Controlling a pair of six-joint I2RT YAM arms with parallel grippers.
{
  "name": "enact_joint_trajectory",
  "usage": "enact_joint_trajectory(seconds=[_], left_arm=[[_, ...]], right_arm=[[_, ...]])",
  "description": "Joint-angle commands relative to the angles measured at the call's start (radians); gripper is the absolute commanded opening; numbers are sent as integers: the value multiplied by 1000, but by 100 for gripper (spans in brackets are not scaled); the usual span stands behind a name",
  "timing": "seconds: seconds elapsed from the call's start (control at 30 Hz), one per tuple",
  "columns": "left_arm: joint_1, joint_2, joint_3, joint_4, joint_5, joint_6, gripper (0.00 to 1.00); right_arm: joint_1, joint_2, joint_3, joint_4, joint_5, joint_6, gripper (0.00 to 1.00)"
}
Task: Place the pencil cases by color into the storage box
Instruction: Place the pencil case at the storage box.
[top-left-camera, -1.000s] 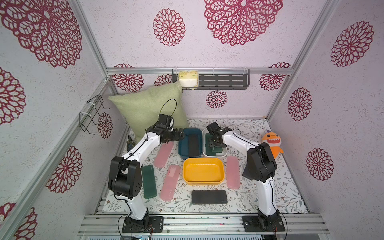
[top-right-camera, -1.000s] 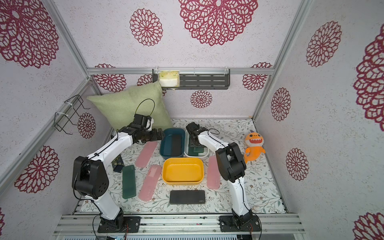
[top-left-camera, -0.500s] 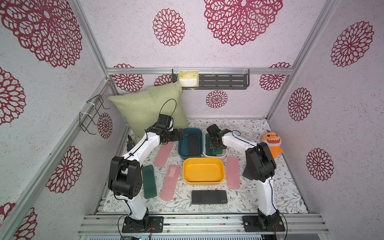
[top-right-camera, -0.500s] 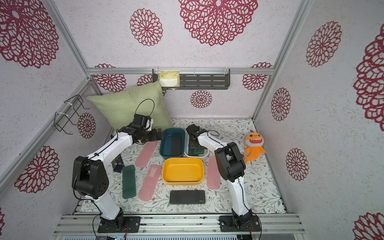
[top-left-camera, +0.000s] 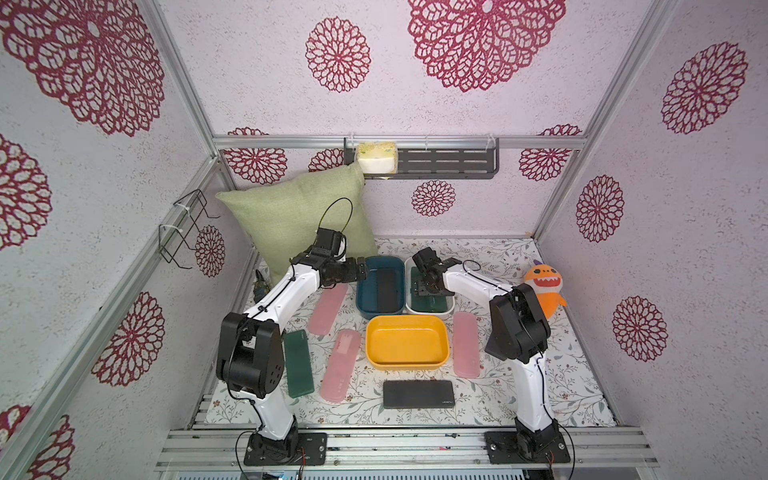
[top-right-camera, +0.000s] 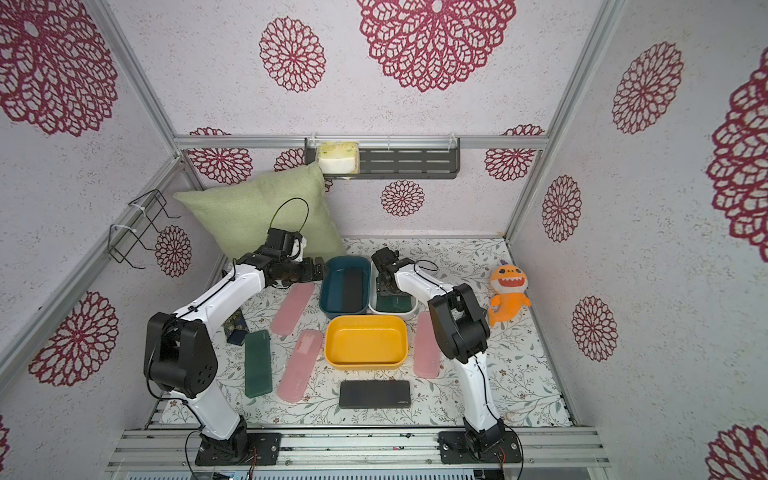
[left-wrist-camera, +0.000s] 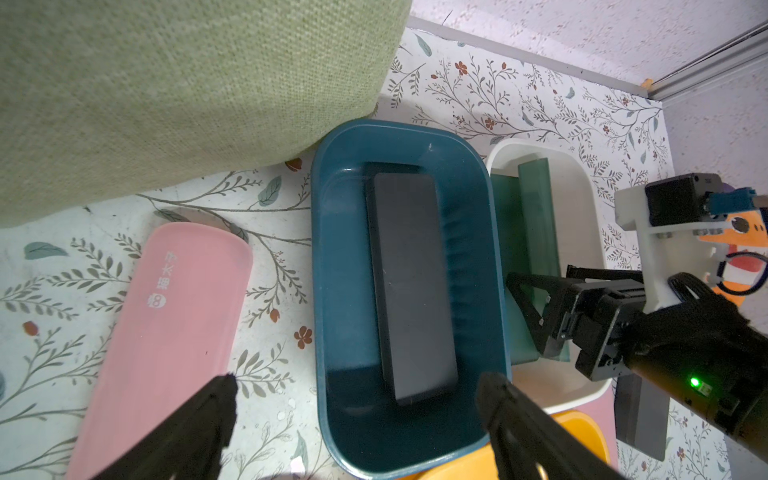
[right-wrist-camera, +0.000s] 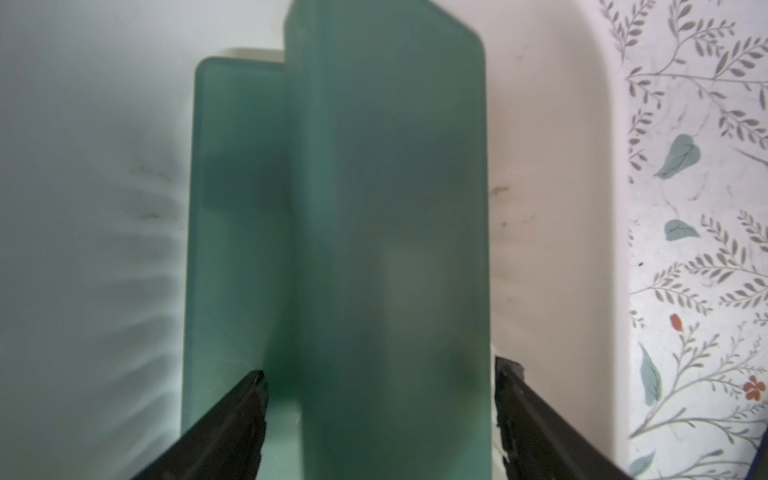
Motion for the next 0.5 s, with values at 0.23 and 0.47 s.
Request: enact_joint_trajectory(seconds=[0.23, 0.47], left_arm=[[7, 1, 9, -14, -9, 13, 97], [22, -14, 16, -69, -100, -3, 97]], right_arm=[[5, -49, 29, -46, 59, -8, 89], [17, -117, 55, -45, 46, -45, 88]])
